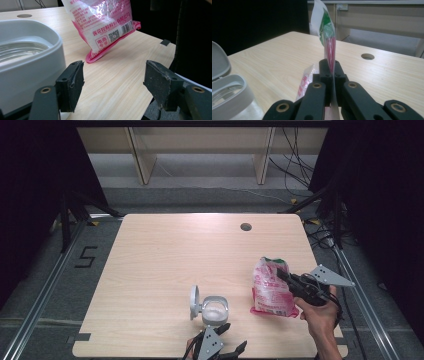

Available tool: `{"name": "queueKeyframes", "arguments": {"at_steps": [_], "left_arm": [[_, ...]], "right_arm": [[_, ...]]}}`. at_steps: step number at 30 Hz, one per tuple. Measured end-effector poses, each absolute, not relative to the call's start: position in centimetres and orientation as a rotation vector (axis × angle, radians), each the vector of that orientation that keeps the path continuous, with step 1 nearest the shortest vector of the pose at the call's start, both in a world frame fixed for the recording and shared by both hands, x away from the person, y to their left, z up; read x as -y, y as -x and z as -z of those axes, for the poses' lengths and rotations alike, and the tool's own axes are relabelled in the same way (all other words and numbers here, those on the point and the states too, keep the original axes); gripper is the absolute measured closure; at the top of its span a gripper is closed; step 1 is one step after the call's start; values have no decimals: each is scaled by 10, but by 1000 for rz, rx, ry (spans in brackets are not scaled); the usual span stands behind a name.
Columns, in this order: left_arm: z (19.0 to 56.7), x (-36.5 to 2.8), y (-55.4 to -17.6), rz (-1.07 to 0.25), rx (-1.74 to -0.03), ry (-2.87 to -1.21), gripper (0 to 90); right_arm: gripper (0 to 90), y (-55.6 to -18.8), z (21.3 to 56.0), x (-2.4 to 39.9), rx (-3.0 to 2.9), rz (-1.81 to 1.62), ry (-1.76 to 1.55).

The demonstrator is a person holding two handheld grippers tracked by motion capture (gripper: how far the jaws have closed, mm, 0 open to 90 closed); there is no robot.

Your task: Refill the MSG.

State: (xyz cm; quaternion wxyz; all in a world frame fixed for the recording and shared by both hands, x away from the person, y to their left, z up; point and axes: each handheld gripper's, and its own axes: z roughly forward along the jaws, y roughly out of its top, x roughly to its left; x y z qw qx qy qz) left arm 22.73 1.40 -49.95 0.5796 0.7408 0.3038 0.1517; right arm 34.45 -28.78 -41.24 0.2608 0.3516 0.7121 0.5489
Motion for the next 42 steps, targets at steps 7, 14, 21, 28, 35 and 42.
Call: {"name": "queueKeyframes", "arguments": {"at_steps": [7, 14, 21, 28, 35, 42], "left_arm": [[495, -28, -227, -341, -715, -1732, 310], [492, -37, -228, -346, -693, -1740, 304], [489, -43, -224, -319, -726, -1727, 304], [488, -50, -226, -330, -719, -1722, 304], [489, -57, -228, -318, -708, -1744, 306], [488, -61, -229, -327, -704, -1742, 314]], "right_arm": [[900, -345, 415, 292, -1925, -1454, -1003], [900, -346, 417, 292, -1936, -1420, -1032], [900, -345, 421, 293, -1955, -1368, -1086], [900, -350, 424, 297, -1949, -1337, -1049], [900, -352, 429, 300, -1948, -1294, -1051], [900, -350, 430, 298, -1964, -1286, -1127]]}}
